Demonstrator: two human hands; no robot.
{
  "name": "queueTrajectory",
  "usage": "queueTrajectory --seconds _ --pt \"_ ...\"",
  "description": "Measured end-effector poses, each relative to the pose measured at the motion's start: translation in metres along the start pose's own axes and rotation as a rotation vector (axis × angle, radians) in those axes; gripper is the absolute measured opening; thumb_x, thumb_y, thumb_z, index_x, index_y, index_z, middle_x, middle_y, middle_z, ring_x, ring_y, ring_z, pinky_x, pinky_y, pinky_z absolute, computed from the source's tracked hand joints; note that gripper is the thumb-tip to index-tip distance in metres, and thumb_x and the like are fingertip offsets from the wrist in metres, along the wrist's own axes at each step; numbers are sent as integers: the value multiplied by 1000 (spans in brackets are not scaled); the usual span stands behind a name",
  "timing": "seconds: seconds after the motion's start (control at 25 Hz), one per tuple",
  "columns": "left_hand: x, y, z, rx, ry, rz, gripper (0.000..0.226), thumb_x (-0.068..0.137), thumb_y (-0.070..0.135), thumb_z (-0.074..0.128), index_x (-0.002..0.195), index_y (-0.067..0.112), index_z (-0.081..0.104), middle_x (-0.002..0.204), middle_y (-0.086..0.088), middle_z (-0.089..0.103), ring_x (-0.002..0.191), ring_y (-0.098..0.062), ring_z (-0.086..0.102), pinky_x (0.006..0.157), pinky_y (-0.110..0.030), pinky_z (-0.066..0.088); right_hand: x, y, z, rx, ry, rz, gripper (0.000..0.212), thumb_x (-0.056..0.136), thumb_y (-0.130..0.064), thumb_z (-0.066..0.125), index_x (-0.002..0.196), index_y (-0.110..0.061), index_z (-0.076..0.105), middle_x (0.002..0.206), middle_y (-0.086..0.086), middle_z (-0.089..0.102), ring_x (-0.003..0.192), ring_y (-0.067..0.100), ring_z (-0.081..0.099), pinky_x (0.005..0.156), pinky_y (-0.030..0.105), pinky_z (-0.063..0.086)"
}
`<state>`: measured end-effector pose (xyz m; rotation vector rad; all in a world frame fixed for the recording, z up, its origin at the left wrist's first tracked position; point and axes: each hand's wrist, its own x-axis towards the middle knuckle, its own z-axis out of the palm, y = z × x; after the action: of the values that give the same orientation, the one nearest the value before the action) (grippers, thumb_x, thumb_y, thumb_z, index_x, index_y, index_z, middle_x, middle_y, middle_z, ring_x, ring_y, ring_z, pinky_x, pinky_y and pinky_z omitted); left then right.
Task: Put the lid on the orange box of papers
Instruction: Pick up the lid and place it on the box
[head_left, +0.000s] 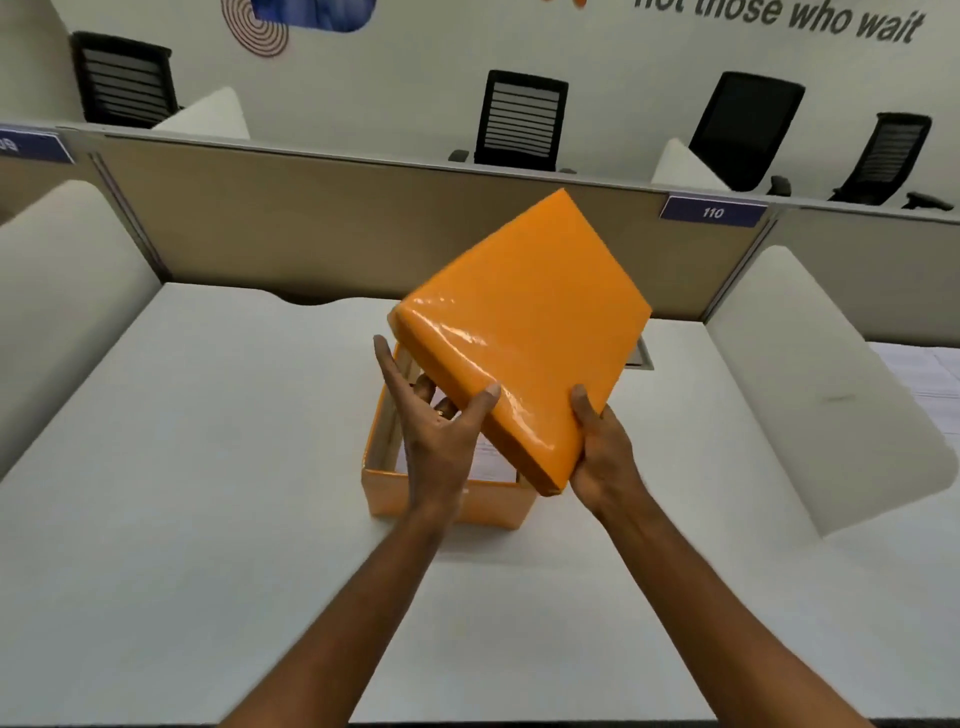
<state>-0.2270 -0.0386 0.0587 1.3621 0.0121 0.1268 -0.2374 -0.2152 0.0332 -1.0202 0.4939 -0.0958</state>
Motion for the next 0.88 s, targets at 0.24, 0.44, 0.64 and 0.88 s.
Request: queueTrajectory --seconds 0.24,0.44,0.64,0.88 --pt "6 -52 -54 58 260 -336 55 88 69 52 129 32 57 123 6 67 117 -24 66 88 -40 61 36 4 -9 -430 -177 -123 60 104 -28 57 158 -26 32 153 2 54 134 26 59 108 55 52" --pt "1 -78 -65 237 450 -302 46 92 58 57 111 17 66 126 -8 64 116 -31 62 96 -51 55 66 29 -4 -657 -219 -130 67 100 -39 59 159 -28 29 157 2 49 138 28 54 111 57 48" --pt "-2 -98 -65 234 511 -368 52 86 58 66 101 8 63 122 -20 65 113 -37 63 98 -51 55 83 41 -17 -658 -216 -84 64 100 -42 59 157 -31 31 154 -2 51 131 23 58 107 57 52" --pt "-6 -112 -74 367 461 -418 69 84 54 71 144 26 52 139 -2 60 123 -25 59 93 -35 50 86 59 -21 -696 -180 -167 67 101 -44 56 159 -32 24 159 -1 45 138 28 54 110 60 49"
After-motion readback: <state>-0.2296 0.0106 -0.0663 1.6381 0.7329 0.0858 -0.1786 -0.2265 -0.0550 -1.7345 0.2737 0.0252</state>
